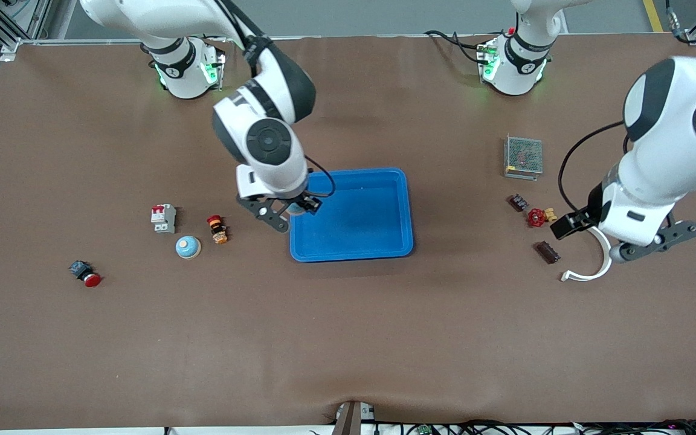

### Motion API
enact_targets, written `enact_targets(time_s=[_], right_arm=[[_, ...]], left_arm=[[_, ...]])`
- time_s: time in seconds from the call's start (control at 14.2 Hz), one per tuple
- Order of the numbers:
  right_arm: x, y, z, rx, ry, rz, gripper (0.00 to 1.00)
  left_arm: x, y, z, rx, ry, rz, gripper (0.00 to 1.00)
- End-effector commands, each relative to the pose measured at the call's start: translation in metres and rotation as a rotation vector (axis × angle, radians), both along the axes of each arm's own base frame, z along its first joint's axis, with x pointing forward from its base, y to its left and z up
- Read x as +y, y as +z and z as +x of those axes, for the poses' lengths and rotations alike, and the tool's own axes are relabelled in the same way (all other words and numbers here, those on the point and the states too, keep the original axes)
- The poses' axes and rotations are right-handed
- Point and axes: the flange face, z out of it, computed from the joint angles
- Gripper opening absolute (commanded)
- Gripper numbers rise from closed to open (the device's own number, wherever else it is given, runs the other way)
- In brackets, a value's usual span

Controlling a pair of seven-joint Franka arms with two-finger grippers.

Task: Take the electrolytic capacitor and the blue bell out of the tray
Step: 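Lift the bell with the right gripper while the left gripper retracts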

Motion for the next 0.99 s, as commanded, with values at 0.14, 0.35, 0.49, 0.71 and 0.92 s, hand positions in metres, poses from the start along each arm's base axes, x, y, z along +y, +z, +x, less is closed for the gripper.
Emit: enact_targets(time_s=[0.14,0.35,0.49,0.71,0.92], right_arm=[[-0.091,0.020,0.041,0.007,0.223,0.049,0.00],[-0.147,0.023,0.057,0.006,0.383,0.050,0.00],[-0.183,0.026,0.067,0.008,0.480,0.059,0.00],[-0.221,0.028,0.071,0.012,0.616,0.033,0.00],[-0.256,0.030,0.076,0.011,0.713,0.028,0.00]], left_arm=[[0.019,0.050,-0.041,-0.015,-0.139,0.036,1.00],[0.035,0.065,-0.051,0.005,-0.173,-0.025,1.00],[0.043,0.077,-0.056,-0.008,-0.186,-0.025,1.00],[0.060,0.089,-0.059,0.021,-0.259,-0.053,1.00],[0.067,0.102,-0.060,0.038,-0.327,-0.058,1.00]])
